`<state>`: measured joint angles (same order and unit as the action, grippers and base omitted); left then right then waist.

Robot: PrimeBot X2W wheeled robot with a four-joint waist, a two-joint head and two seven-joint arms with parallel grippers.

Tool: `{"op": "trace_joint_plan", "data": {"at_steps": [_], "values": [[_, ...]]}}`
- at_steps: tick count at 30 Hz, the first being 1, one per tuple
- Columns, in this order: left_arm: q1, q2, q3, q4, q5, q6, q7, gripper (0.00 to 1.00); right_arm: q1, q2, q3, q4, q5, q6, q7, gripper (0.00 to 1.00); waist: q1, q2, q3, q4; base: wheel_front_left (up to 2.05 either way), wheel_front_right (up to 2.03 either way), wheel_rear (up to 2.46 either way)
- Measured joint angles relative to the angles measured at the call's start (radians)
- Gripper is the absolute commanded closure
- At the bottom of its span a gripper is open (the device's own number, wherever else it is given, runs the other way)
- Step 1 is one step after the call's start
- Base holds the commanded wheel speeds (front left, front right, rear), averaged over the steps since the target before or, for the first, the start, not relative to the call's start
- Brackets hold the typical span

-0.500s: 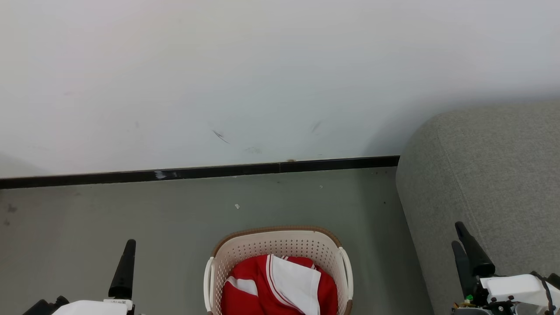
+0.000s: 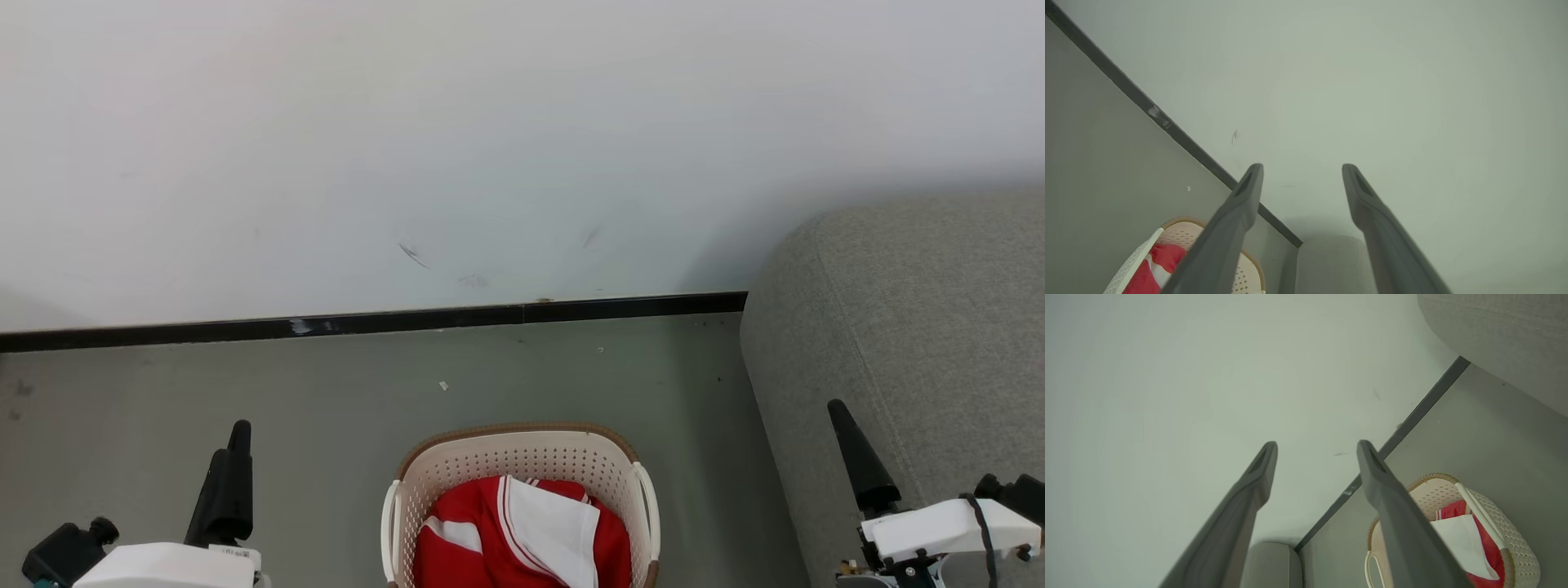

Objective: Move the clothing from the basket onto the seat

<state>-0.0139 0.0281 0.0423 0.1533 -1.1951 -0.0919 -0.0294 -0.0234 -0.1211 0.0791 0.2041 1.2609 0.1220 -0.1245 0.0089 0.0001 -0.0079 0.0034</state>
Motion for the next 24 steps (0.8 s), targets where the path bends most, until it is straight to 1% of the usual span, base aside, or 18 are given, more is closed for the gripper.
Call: {"op": "trace_joint_plan", "data": {"at_steps": [4,7,12,17,22,24], "values": [[0.0,0.003,-0.017,-0.015,0.091,0.0,-0.017,0.0,0.0,0.005,0.006,-0.01,-0.106,0.0,-0.008,0.0,-0.0003,0.0,-0.001,0.0,0.0,0.0,0.0],[0.001,0.003,-0.031,-0.026,0.177,0.002,-0.027,0.0,0.001,0.011,0.019,-0.026,-0.204,0.0,-0.016,0.0,-0.0016,0.0,-0.001,0.001,0.0,0.0,0.0],[0.005,0.006,-0.055,-0.038,0.294,0.012,-0.044,0.0,0.005,0.017,0.025,-0.035,-0.314,0.0,-0.025,0.0,-0.0039,0.0,-0.001,0.0,0.0,0.0,0.0],[0.013,0.008,-0.067,-0.044,0.395,0.031,-0.062,0.0,0.022,0.024,0.025,-0.043,-0.412,0.0,-0.035,0.0,-0.0059,0.0,-0.001,0.0,0.0,0.0,0.0],[0.038,0.008,-0.079,-0.043,0.483,0.054,-0.08,0.0,0.025,0.028,0.025,-0.054,-0.51,0.001,-0.044,0.0,-0.0073,0.0,-0.002,0.0,0.0,0.0,0.0],[0.044,0.008,-0.085,-0.041,0.517,0.056,-0.088,0.0,0.025,0.03,0.029,-0.058,-0.548,0.001,-0.045,0.0,-0.0075,0.0,-0.002,0.0,0.0,0.0,0.0]]}}
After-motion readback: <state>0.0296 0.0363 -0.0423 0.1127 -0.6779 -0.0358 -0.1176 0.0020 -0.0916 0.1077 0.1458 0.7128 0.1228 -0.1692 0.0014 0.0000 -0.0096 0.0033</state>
